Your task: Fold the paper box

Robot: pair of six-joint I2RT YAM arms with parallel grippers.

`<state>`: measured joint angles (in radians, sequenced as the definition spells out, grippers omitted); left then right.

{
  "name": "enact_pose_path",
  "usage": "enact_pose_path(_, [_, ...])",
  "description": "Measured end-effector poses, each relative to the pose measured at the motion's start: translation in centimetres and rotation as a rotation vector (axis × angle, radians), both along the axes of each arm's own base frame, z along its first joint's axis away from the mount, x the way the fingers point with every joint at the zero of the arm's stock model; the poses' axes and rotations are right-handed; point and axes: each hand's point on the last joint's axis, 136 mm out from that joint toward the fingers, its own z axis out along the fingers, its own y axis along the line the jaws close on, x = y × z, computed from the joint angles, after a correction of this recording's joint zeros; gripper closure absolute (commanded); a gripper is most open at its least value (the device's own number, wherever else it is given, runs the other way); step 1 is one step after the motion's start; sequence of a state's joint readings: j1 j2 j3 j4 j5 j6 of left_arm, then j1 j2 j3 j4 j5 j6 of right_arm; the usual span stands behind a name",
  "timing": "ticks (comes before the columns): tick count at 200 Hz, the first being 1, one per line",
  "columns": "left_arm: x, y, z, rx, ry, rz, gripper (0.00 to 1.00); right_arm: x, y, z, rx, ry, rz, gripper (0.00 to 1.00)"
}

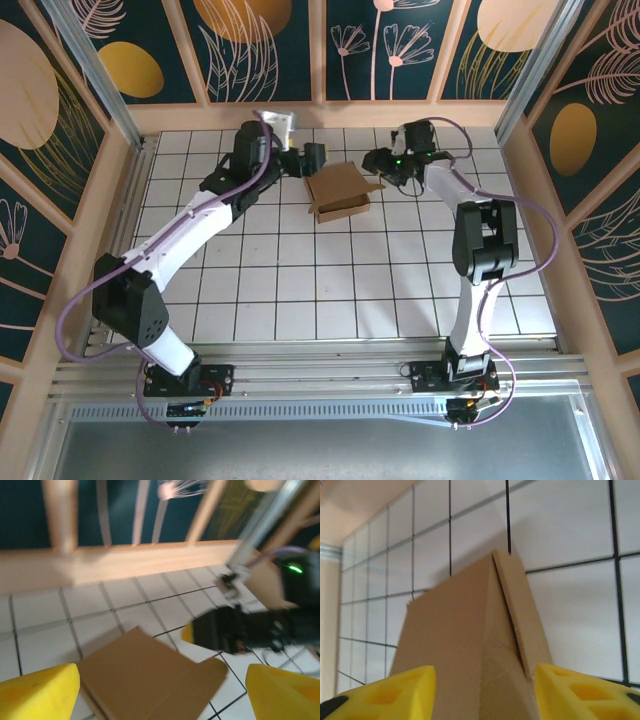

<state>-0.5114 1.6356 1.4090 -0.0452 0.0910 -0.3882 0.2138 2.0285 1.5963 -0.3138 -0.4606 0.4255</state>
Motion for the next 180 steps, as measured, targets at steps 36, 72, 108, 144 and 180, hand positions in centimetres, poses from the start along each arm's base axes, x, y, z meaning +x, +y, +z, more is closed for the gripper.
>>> enact_pose_path(36, [2.3, 1.9, -10.8, -0.077, 0.308, 0.176, 0.31, -1.8, 1.9, -2.3, -0.044, 0.085, 0.036, 0.58])
enact_pose_path(72, [3.7, -0.1, -17.4, -0.071, 0.462, 0.193, 0.52, -2.0, 3.0, -2.9, -0.071, 0.089, 0.048, 0.8])
enact_pose_path(108, [3.8, -0.2, -20.2, -0.043, 0.505, 0.2, 0.65, -2.5, 3.5, -4.4, -0.123, 0.088, 0.059, 0.75])
enact_pose_path(144, [3.8, -0.3, -21.4, -0.025, 0.512, 0.187, 0.63, -2.8, 3.3, -5.8, -0.168, 0.047, 0.061, 0.68])
enact_pose_path(180, [3.3, 0.1, -23.4, 0.003, 0.514, 0.186, 0.62, -2.9, 3.6, -5.9, -0.269, -0.036, 0.047, 0.65])
